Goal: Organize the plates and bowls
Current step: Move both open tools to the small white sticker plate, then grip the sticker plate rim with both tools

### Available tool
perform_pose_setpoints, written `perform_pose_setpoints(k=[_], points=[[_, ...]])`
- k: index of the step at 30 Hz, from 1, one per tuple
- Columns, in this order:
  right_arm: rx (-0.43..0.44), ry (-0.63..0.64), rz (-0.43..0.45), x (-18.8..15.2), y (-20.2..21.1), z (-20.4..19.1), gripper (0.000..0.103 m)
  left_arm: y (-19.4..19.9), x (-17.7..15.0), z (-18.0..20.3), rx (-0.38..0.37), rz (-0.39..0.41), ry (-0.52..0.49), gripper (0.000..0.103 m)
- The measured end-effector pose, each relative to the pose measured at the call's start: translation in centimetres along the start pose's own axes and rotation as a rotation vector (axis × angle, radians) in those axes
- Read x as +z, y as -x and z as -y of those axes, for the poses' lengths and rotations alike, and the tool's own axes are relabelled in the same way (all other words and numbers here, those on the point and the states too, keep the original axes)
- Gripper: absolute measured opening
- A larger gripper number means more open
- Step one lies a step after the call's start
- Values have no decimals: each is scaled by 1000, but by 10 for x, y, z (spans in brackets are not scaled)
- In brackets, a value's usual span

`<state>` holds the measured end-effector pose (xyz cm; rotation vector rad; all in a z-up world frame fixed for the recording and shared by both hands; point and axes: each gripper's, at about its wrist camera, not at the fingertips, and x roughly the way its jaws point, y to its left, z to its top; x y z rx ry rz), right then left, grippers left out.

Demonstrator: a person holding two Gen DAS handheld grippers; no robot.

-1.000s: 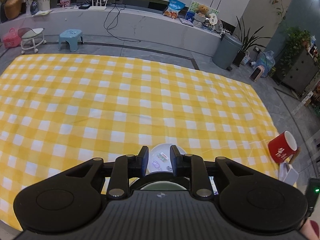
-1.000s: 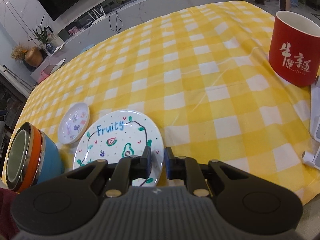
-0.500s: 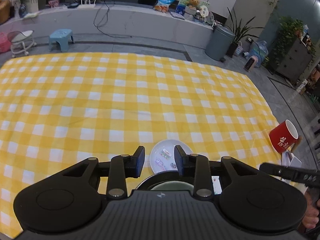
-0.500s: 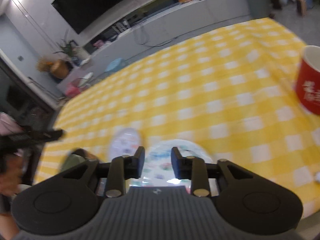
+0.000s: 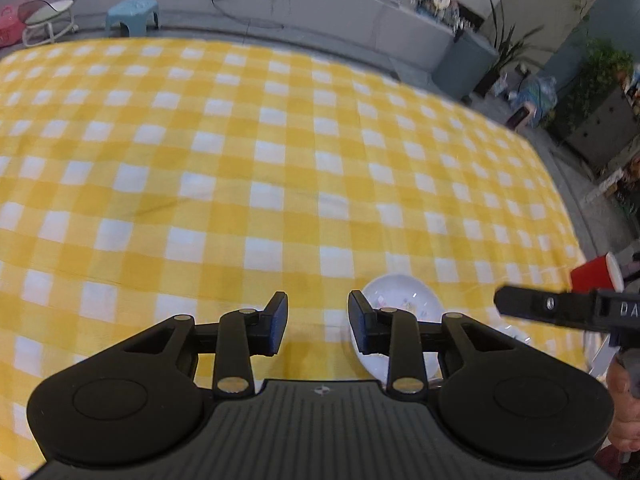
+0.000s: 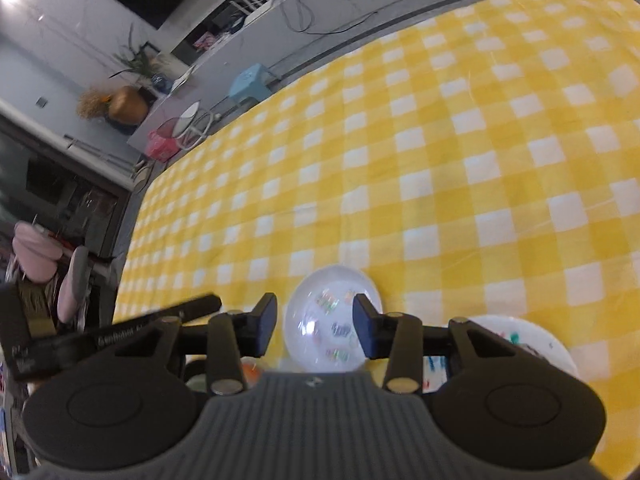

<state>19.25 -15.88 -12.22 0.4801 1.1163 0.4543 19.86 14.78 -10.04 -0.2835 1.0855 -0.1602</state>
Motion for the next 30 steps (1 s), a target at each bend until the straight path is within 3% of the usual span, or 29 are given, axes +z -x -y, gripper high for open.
perform_pose_setpoints(k=[5,15,21,25,30], points=[[-45,44,-8,-4,-15,10,42,-26,-4,4,24,-98,-31,37],[-92,61,-74,-16,-43,28,41,-42,-1,6,6,-199,-50,37],[-79,113,-85,-19,-51,19,41,-44,3,13,11,-240,-74,37],[-94,140,-78,-28,-56,15,29,-47,6,22,25,-245,-125,34],[-113,132,-50,-31,-58,15,8,-56,14,29,20,-307,-151,21]])
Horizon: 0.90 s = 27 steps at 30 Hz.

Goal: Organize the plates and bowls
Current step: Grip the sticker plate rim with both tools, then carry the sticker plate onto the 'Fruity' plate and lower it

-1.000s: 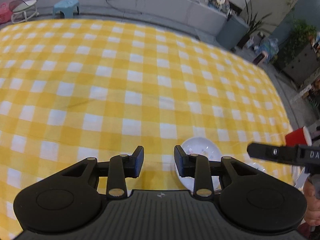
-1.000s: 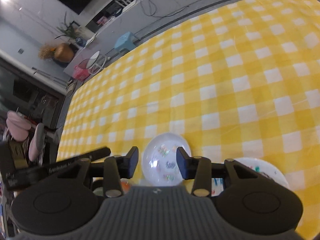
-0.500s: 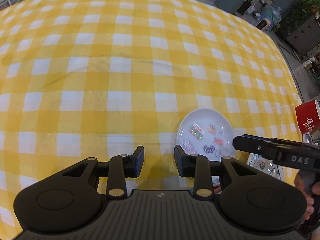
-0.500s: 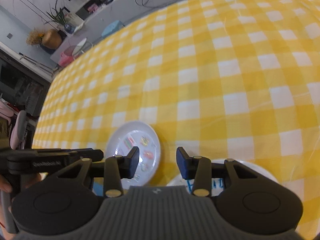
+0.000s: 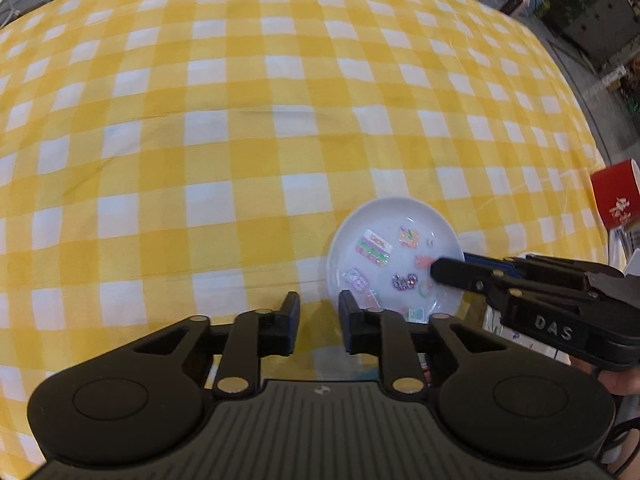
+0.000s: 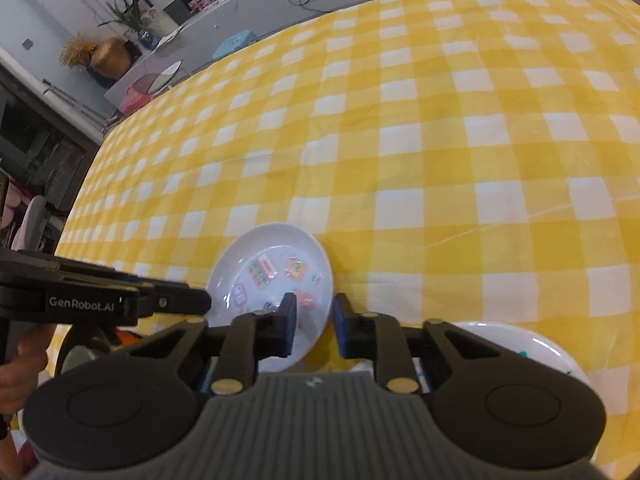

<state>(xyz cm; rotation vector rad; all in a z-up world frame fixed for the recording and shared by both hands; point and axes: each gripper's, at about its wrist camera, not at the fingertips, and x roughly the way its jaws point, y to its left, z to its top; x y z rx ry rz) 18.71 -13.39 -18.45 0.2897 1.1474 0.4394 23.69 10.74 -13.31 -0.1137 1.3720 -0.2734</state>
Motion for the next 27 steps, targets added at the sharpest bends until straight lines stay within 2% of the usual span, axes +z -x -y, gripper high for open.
perform_pose_setpoints(k=[3,5,10,15,18,22,27], points=[[-10,14,8,-2,0,0,4,-2,5,10,43,-6,-43,17],[-12,12,11,-3,0,0,3,-6,8,16,57,-13,-65,9],[3,-38,21,-1,3,10,2,-9,5,24,95,16,-105,7],[41,-90,35,-1,7,19,1,0,5,10,63,69,-32,3],[71,-124,54,2,15,20,0,14,4,4,35,128,-2,2],[72,-137,98,9,35,18,0,38,1,9,-11,205,-3,1],[45,-191,170,12,74,20,0,63,-8,25,-104,253,-54,2]])
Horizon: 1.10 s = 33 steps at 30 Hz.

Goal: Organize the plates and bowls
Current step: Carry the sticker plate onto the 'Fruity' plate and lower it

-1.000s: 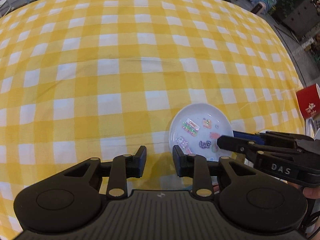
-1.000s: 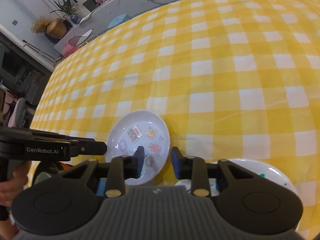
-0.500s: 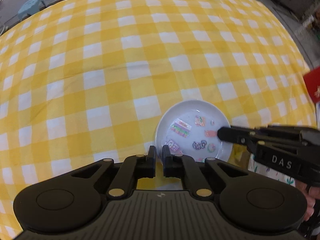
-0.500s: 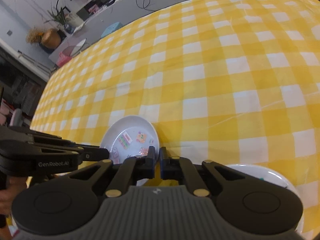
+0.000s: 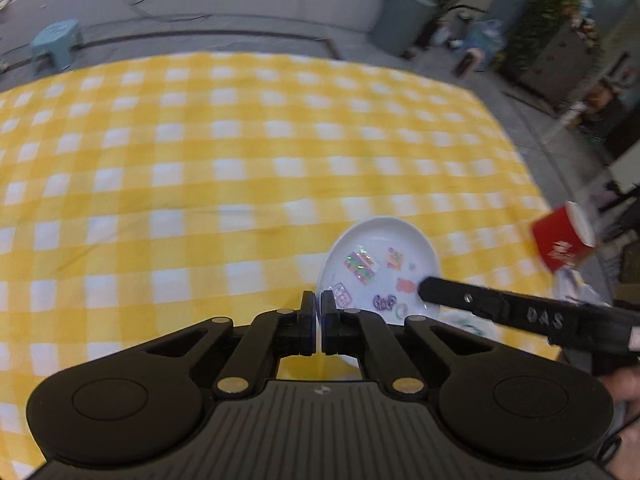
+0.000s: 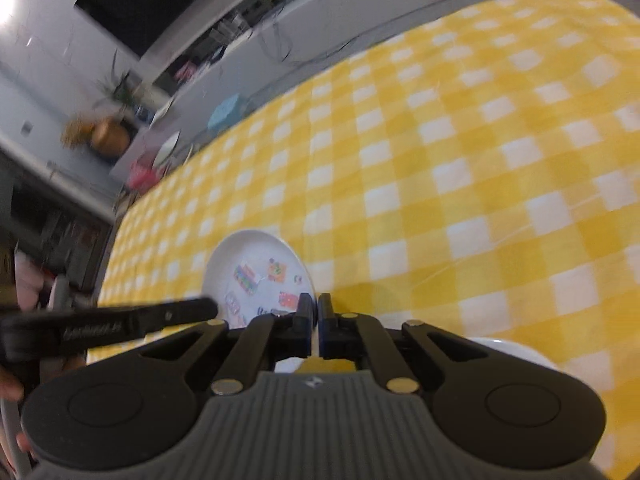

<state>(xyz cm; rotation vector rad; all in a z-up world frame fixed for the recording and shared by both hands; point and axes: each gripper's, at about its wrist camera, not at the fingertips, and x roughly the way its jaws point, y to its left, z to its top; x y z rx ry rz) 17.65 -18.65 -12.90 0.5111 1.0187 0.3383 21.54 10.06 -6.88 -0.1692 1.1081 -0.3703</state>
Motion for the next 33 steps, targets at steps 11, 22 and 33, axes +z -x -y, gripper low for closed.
perform_pose_setpoints(k=[11,22,33], points=[[-51,-64,37,-16,74,22,1,-4,-17,59,-131,-40,-173,4],[-78,-229,20,-68,90,72,1,-40,-49,109,-11,-185,-312,5],[-81,-240,-48,-71,74,86,0,-53,-50,116,35,-224,-328,5]])
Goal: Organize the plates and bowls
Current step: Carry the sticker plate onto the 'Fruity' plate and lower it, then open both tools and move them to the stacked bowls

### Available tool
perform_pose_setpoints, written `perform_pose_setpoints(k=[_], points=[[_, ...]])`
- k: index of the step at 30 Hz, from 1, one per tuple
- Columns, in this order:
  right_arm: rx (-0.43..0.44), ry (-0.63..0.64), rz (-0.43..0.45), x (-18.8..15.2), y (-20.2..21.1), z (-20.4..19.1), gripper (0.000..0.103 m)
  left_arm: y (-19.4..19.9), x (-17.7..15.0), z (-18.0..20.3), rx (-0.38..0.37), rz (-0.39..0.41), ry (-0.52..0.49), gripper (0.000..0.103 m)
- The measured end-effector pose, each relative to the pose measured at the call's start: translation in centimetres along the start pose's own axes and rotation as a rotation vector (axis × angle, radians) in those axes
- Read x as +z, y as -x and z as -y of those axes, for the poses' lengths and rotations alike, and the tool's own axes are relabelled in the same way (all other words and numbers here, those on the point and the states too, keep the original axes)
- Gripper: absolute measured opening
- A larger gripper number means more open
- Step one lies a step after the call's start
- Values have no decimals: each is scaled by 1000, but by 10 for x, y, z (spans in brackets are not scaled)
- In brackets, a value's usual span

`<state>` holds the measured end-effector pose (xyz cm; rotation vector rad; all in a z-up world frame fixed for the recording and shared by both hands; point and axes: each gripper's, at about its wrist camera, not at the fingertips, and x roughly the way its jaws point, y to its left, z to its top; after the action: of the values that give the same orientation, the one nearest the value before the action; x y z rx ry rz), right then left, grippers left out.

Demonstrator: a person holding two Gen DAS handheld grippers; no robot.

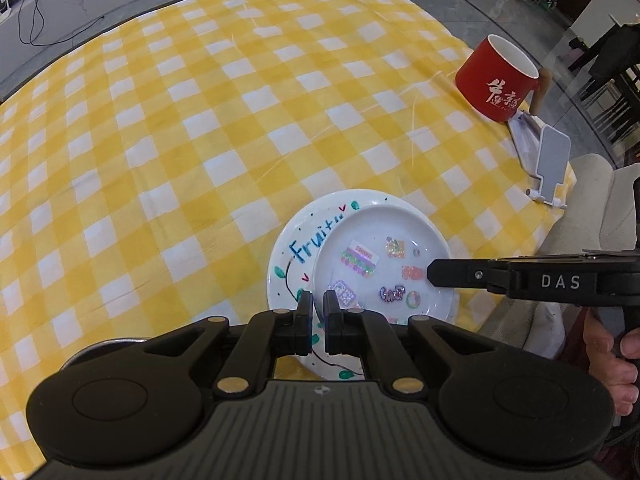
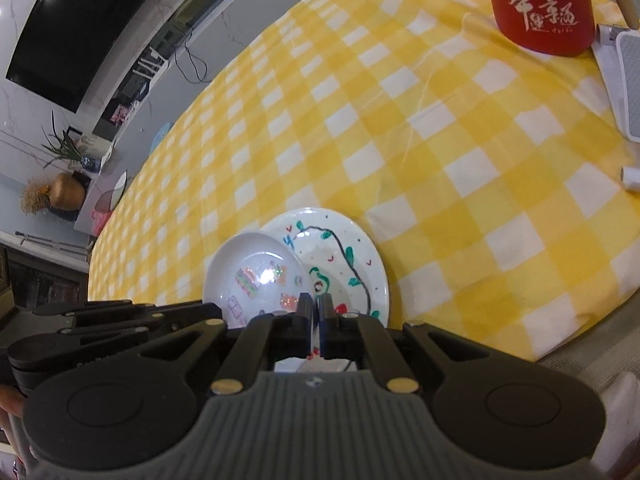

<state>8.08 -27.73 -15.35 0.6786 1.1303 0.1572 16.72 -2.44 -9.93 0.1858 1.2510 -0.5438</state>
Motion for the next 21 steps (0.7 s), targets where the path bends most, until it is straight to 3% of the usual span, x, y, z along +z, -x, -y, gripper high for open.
perform_pose_setpoints(k=[4,9,13,19,21], points=[[17,-46,-39,1,-7,8,0,-4,-1,8,42,-12,-27,5],[-2,-33,-26,1,-8,8,2,-13,-5,21,121,-24,-61,6],[-8,-44,-22,1,-11,9,1,-20,-3,25,243,-11,-77,9],[-63,15,9,1,-9,3,2,-7,-2,25,244,51,-72,9],[-66,11,15,1,-8,2,11,1,-1,24,239,82,-53,11]])
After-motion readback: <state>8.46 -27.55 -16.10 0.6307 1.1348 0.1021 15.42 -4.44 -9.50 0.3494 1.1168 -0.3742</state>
